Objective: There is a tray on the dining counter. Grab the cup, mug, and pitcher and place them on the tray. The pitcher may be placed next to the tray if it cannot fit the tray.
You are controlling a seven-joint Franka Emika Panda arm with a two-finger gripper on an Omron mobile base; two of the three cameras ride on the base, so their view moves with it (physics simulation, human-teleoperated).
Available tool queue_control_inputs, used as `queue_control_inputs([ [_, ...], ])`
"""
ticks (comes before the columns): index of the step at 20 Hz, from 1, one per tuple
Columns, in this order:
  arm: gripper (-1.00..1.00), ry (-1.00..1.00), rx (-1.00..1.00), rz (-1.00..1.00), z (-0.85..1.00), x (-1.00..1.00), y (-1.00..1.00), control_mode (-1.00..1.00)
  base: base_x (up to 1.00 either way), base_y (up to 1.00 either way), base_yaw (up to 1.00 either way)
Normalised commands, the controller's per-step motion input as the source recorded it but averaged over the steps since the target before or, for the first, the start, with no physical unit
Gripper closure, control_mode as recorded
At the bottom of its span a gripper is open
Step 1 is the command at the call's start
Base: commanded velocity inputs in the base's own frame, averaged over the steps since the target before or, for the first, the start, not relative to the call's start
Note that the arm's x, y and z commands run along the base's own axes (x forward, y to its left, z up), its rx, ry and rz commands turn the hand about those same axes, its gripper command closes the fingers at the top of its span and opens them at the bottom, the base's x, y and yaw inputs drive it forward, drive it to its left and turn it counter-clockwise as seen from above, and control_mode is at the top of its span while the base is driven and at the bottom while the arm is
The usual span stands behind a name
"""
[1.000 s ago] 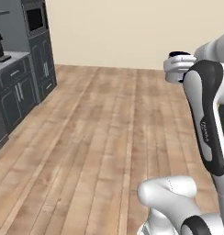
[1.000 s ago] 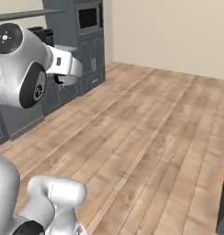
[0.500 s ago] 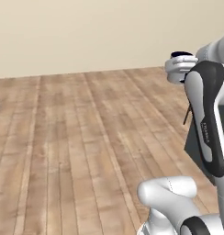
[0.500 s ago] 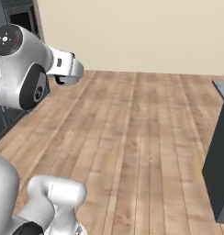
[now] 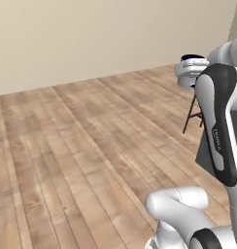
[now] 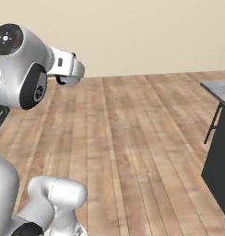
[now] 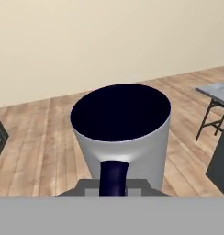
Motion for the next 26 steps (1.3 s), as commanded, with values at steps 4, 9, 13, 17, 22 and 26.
queue_control_inputs([
  [4, 1.00, 0.00, 0.00, 0.00, 0.00, 0.00, 0.00, 1.00, 1.00, 1.00, -0.45],
  [9, 1.00, 0.00, 0.00, 0.00, 0.00, 0.00, 0.00, 1.00, 1.00, 1.00, -0.45],
  [13, 1.00, 0.00, 0.00, 0.00, 0.00, 0.00, 0.00, 1.00, 1.00, 1.00, -0.45],
  [17, 1.00, 0.00, 0.00, 0.00, 0.00, 0.00, 0.00, 1.00, 1.00, 1.00, -0.45],
  [22, 1.00, 0.00, 0.00, 0.00, 0.00, 0.00, 0.00, 1.00, 1.00, 1.00, -0.45],
  [26, 1.00, 0.00, 0.00, 0.00, 0.00, 0.00, 0.00, 1.00, 1.00, 1.00, -0.45],
])
